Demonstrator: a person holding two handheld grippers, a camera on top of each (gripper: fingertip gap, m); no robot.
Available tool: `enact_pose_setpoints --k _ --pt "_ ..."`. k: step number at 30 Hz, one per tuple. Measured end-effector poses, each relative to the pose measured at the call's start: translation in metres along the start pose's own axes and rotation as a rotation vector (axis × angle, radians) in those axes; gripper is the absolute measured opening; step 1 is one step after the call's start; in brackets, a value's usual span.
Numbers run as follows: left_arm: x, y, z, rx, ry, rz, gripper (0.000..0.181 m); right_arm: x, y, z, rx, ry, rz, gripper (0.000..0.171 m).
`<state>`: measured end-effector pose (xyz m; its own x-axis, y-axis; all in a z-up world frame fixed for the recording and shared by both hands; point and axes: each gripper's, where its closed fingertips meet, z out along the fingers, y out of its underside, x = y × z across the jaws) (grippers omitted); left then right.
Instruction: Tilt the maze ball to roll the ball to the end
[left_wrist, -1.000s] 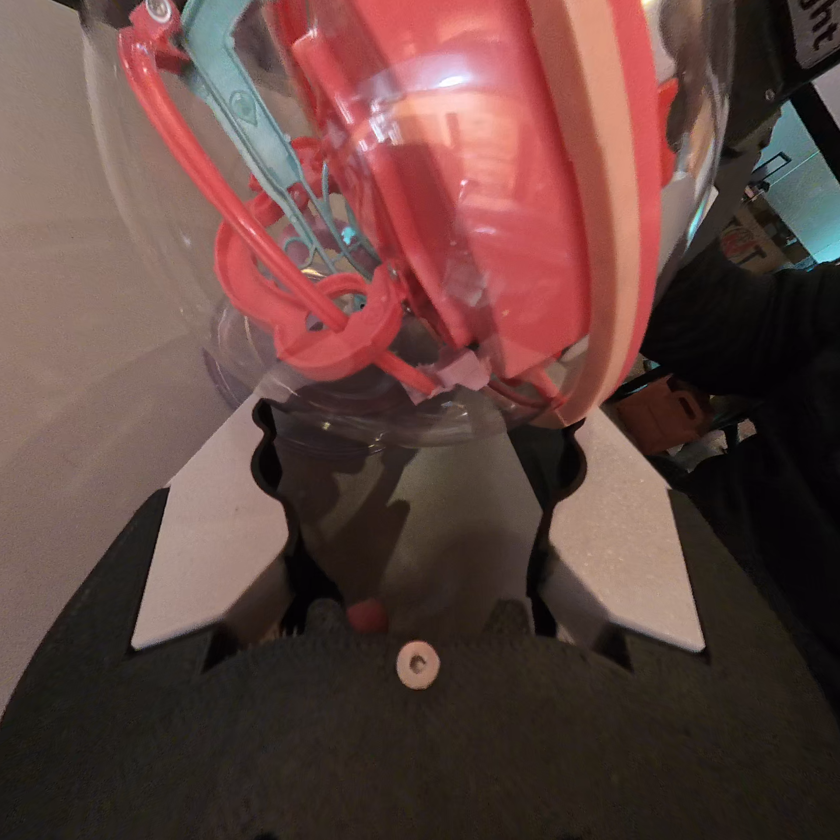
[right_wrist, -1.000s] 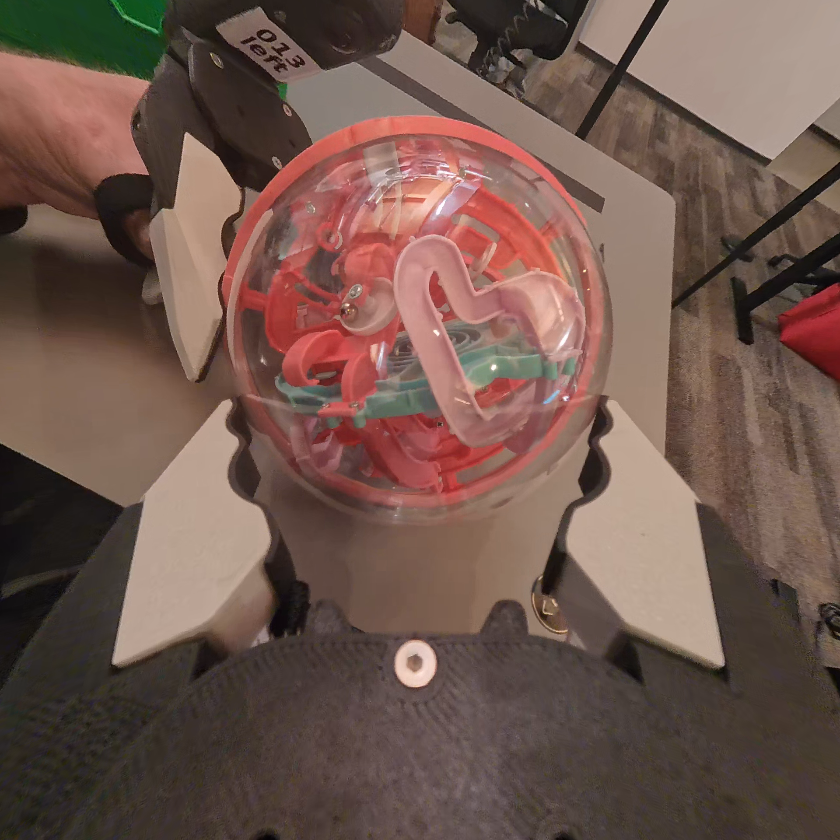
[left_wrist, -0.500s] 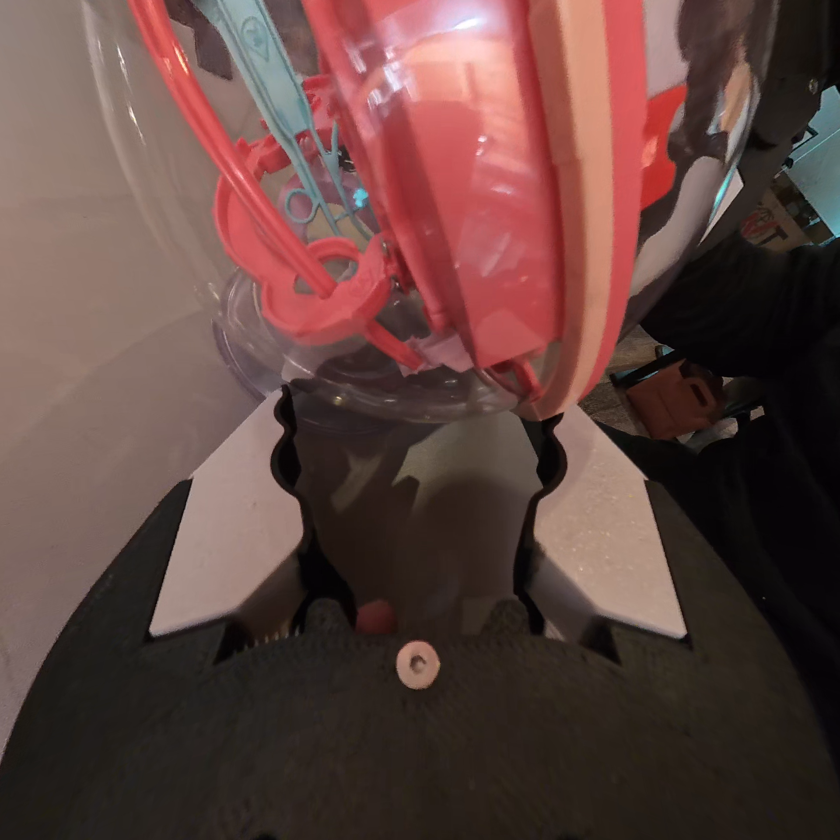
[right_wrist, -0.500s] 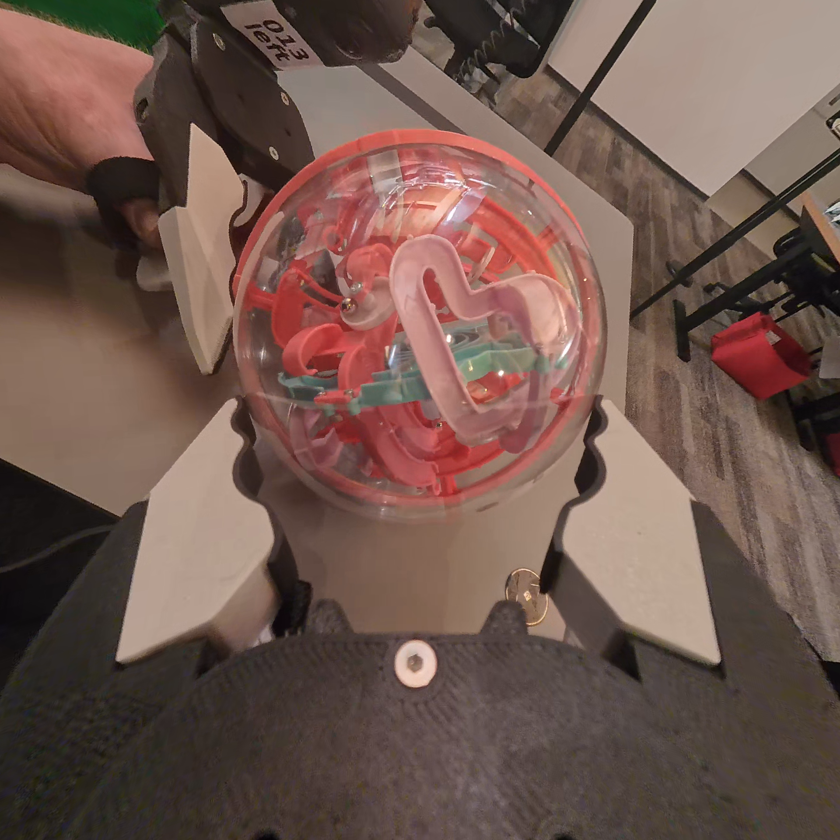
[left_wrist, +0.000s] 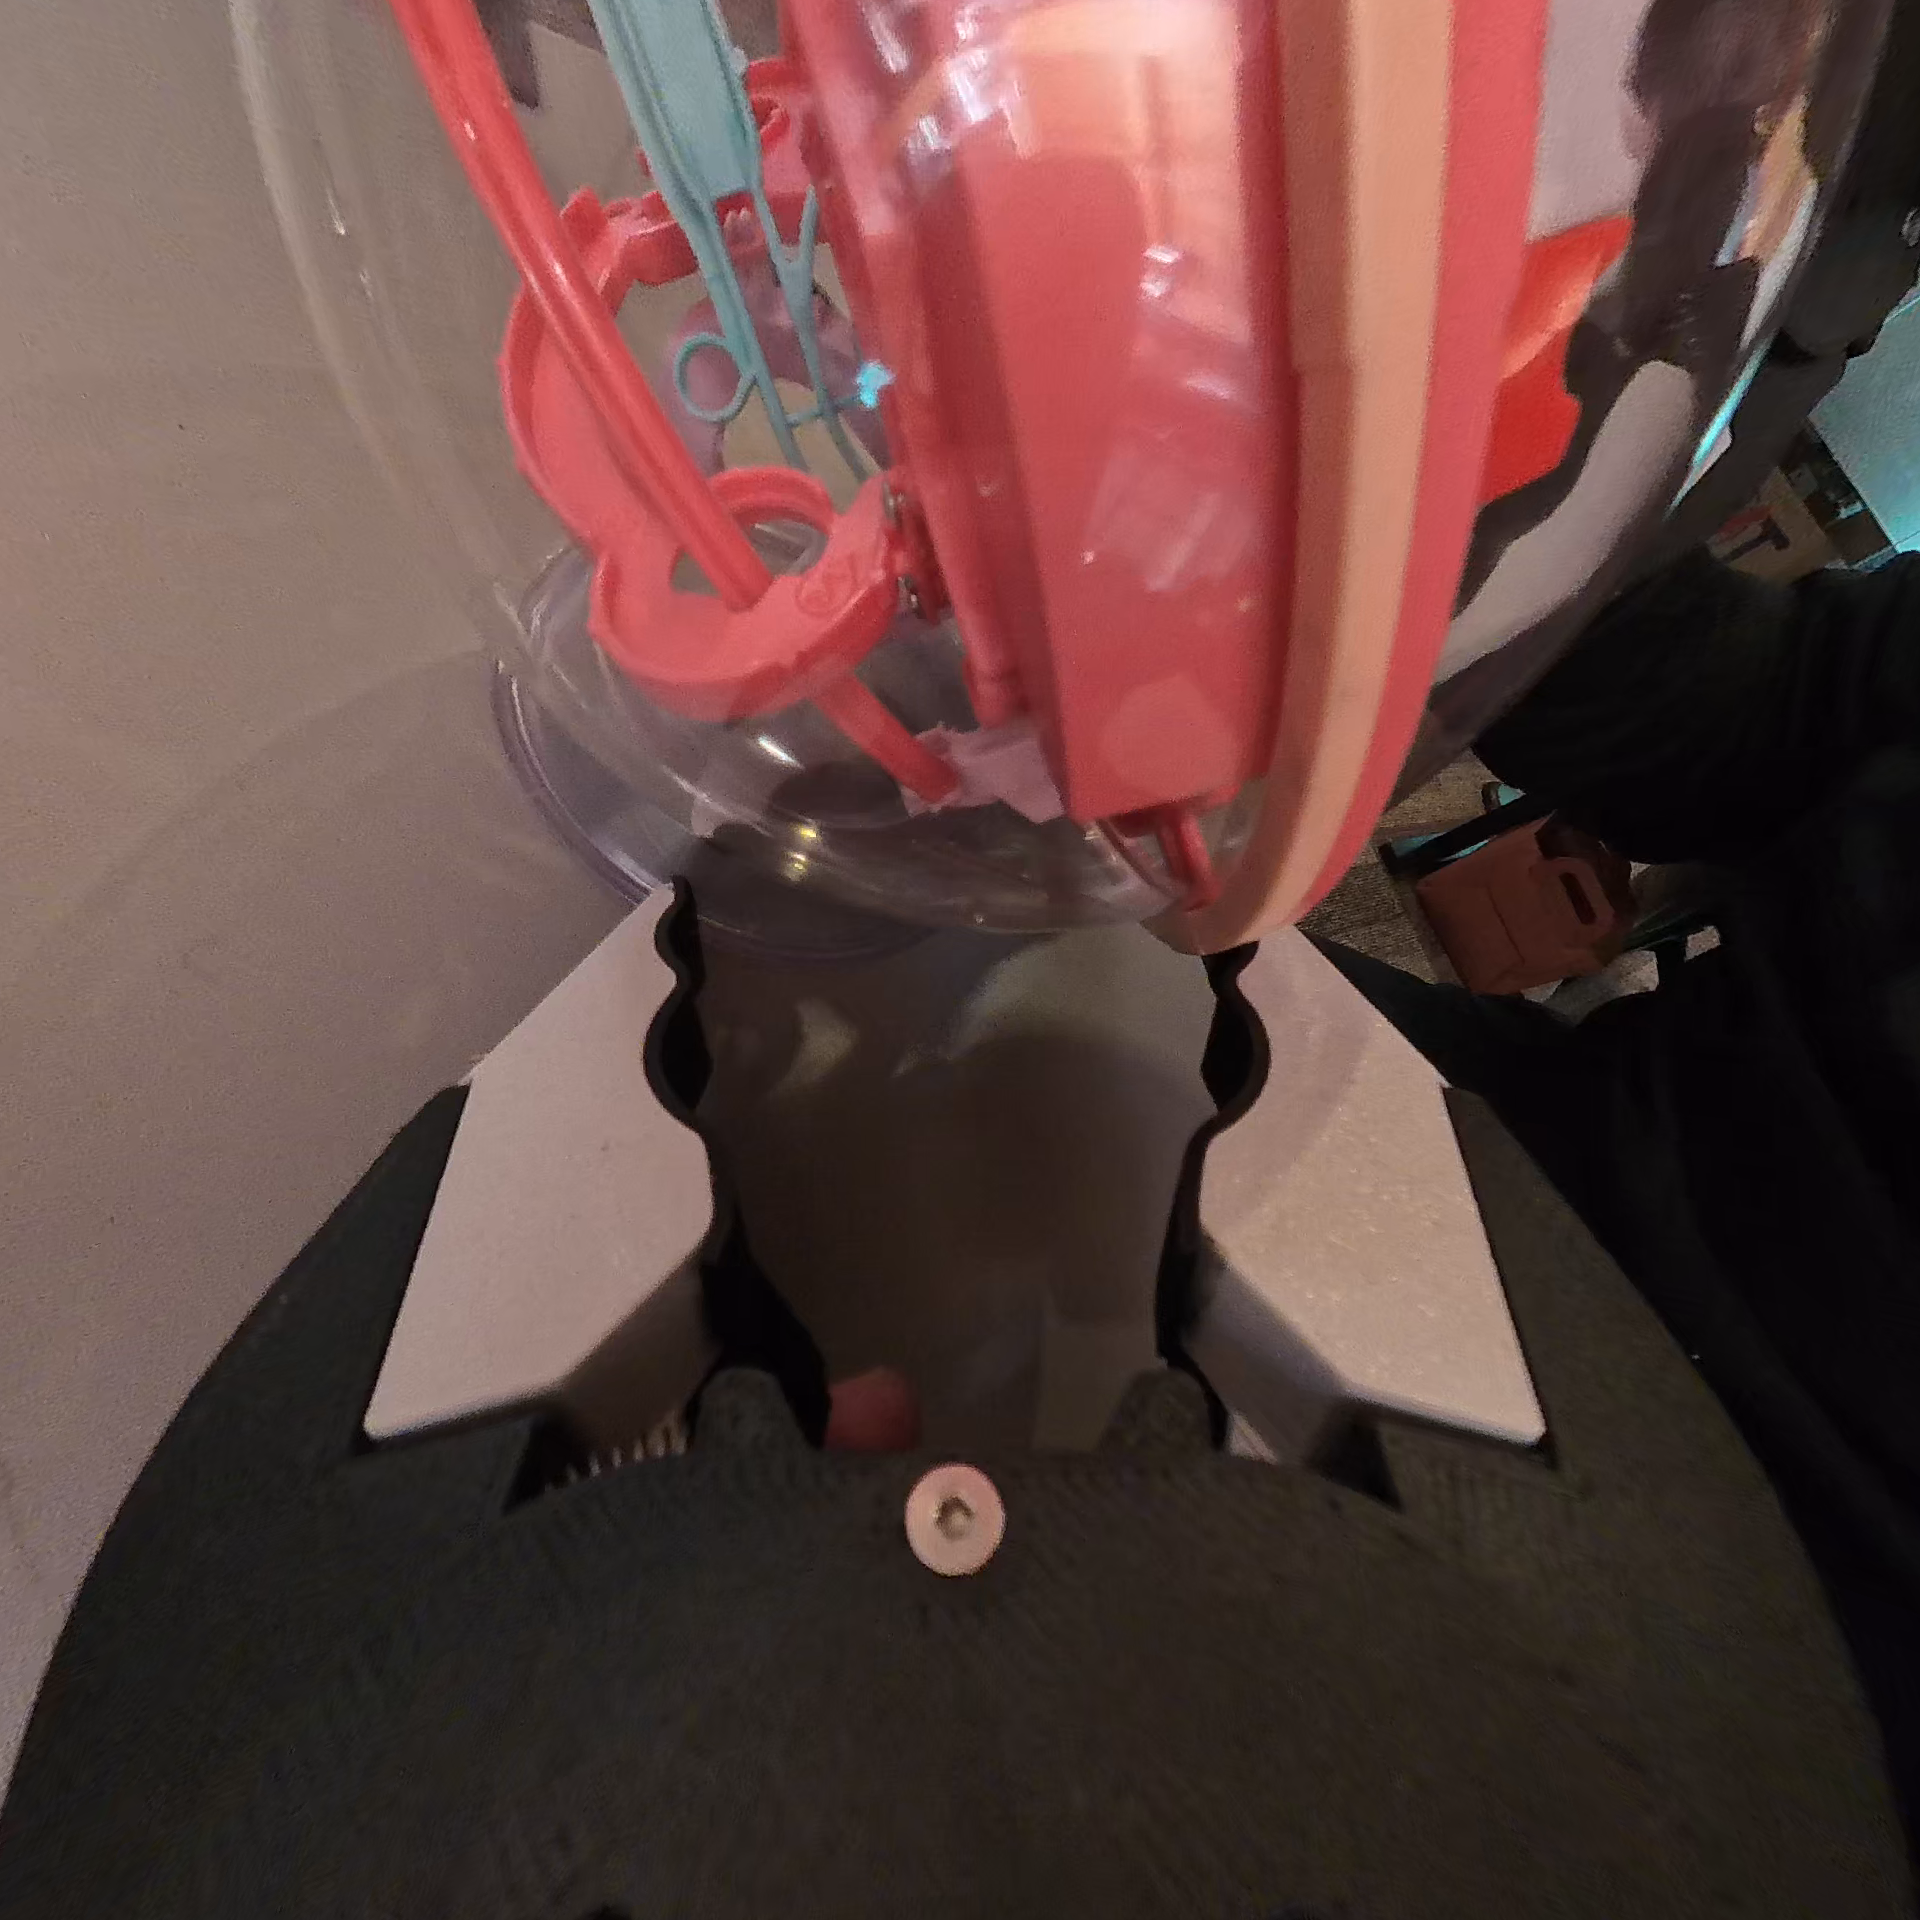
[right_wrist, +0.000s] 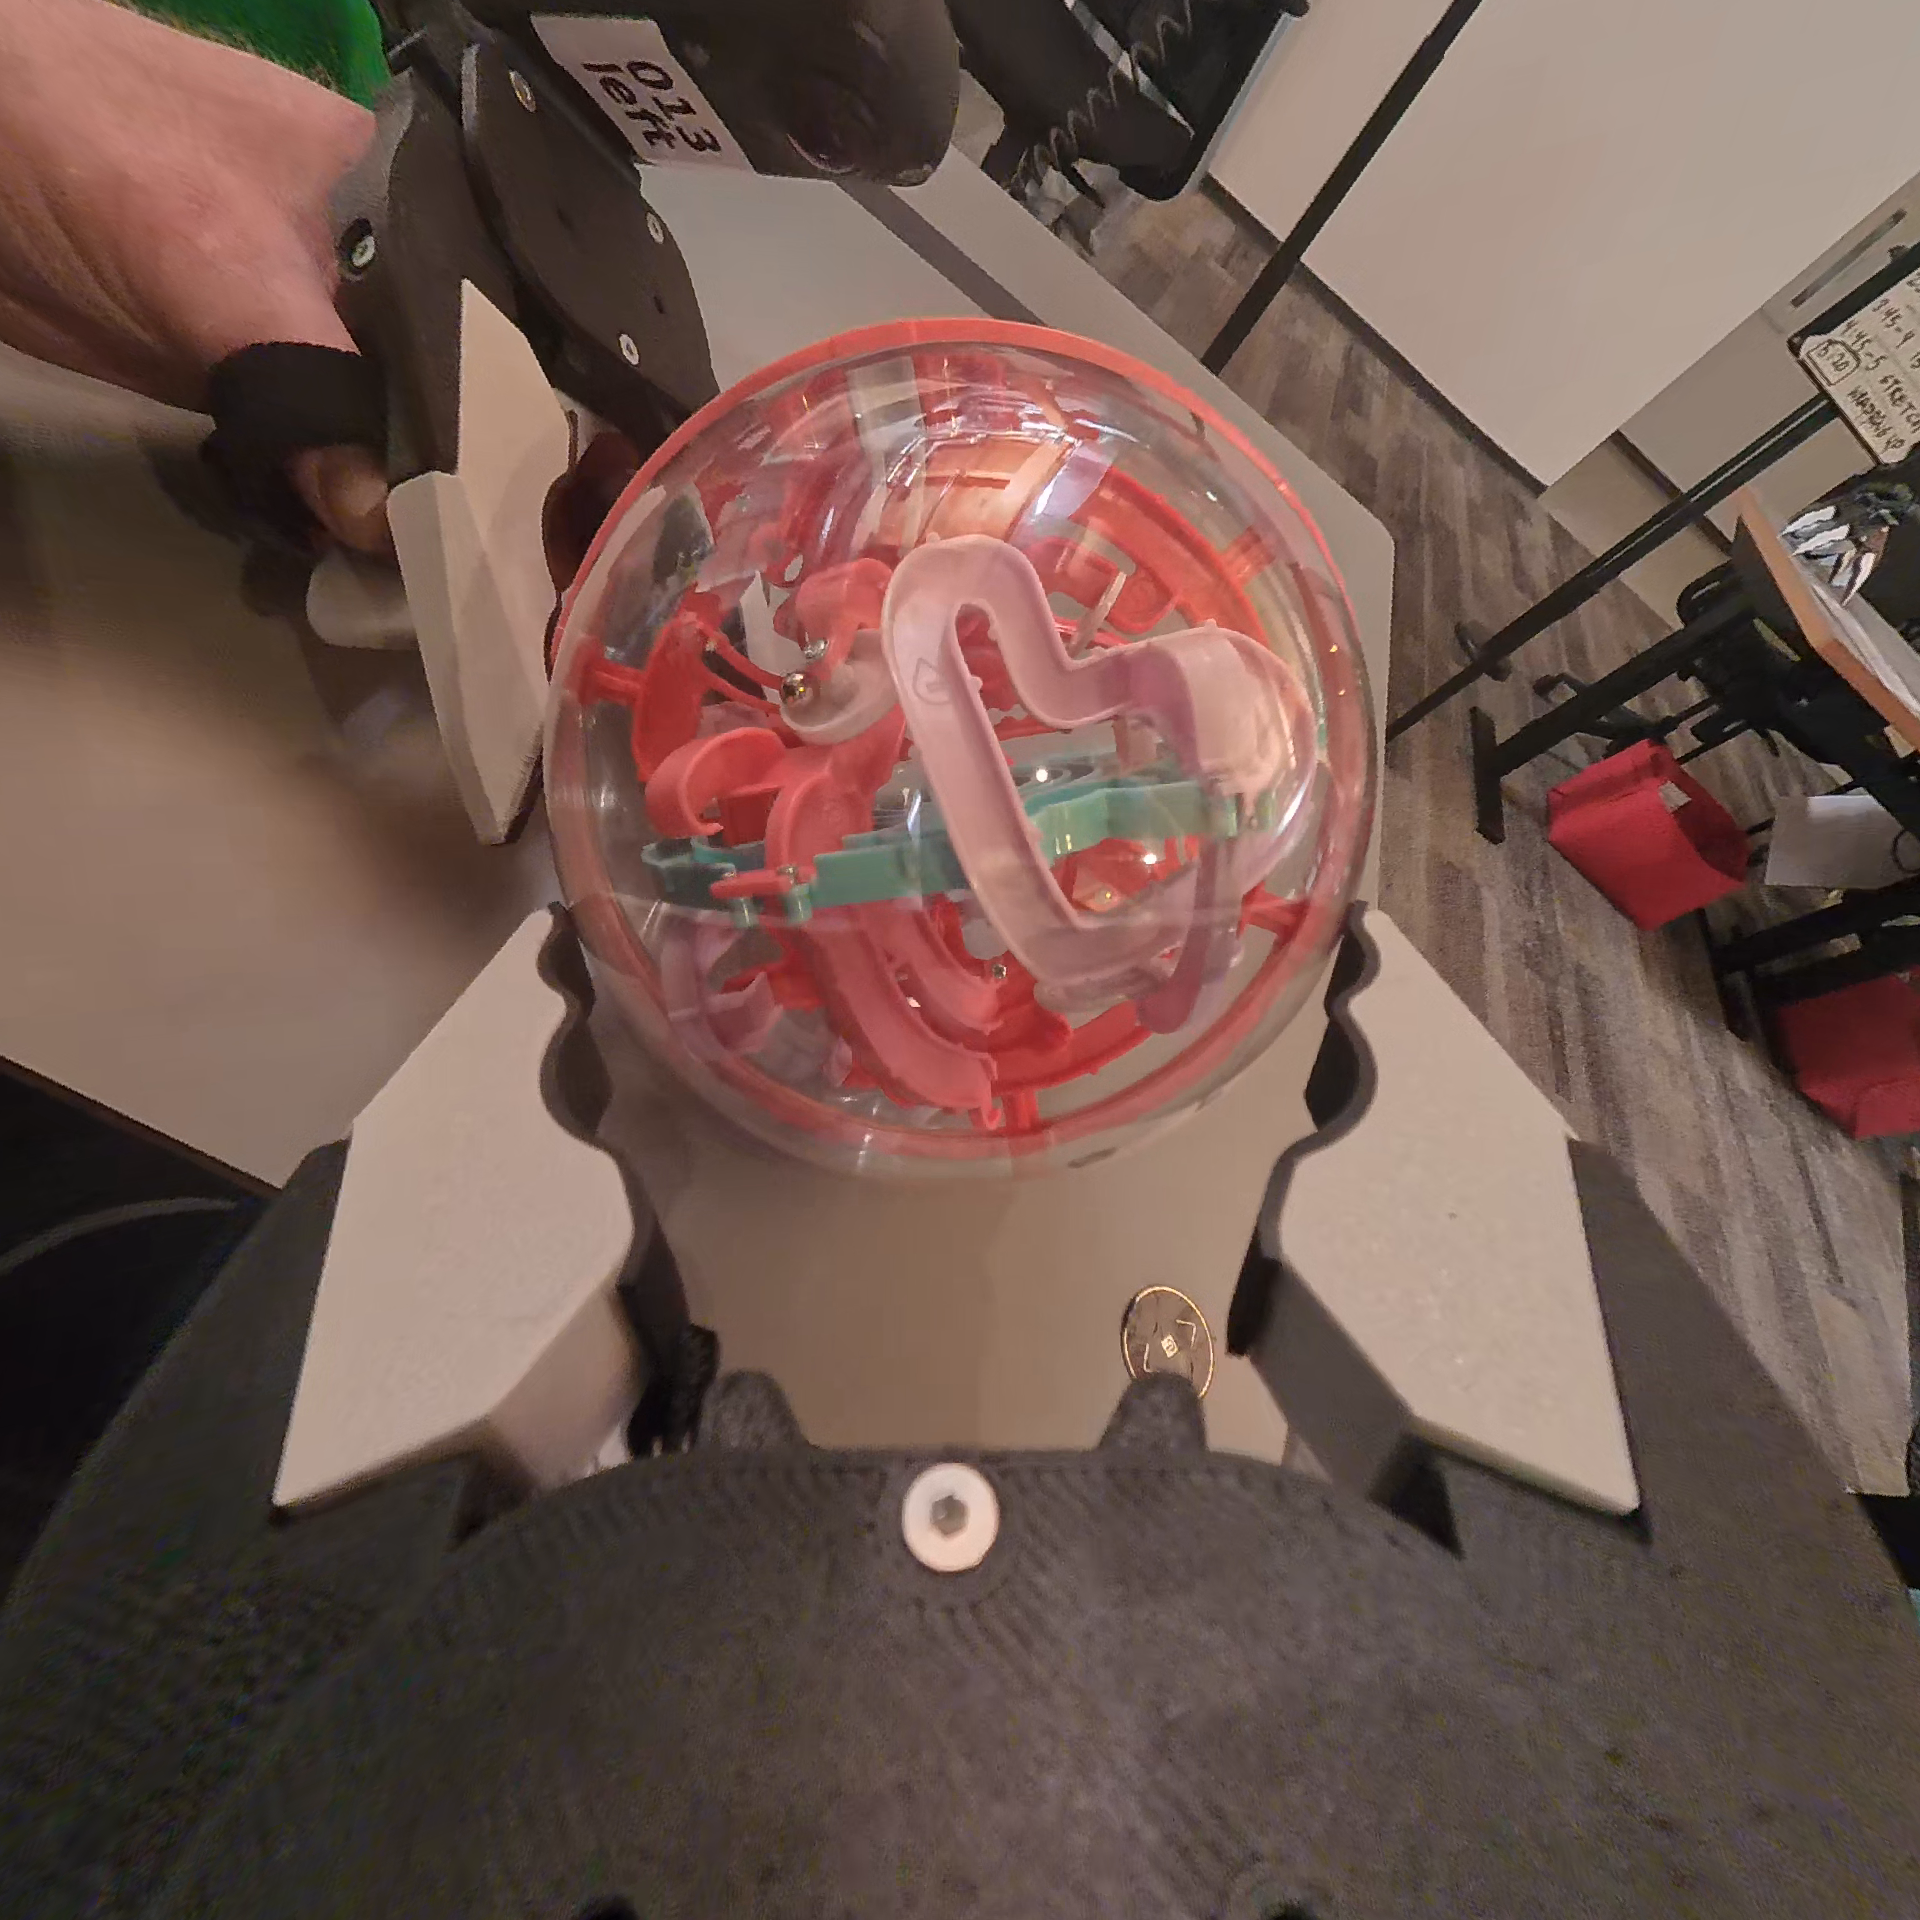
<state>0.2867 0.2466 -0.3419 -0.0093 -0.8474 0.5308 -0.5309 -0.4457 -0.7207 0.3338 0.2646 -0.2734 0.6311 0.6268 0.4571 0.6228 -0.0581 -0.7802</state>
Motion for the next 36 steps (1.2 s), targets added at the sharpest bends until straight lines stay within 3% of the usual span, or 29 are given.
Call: enact_pose_setpoints --k 11,18,27,36 --pt "0.001 0.0 0.0 -0.003 0.006 -0.003 0.094 0.001 0.0 0.0 0.006 0.002 0.001 0.137" --pt "0.013 -0.008 -0.01 0.038 0.06 -0.007 0.114 0.001 0.001 -0.001 -0.004 -0.007 0.0 0.137" --pt "0.009 -0.021 -0.02 0.101 0.043 -0.023 0.098 0.001 -0.001 0.001 -0.007 -0.024 -0.007 0.137" --pt "0.009 -0.019 -0.015 0.097 0.052 -0.051 0.097 0.003 -0.001 0.001 -0.039 -0.079 -0.032 0.137"
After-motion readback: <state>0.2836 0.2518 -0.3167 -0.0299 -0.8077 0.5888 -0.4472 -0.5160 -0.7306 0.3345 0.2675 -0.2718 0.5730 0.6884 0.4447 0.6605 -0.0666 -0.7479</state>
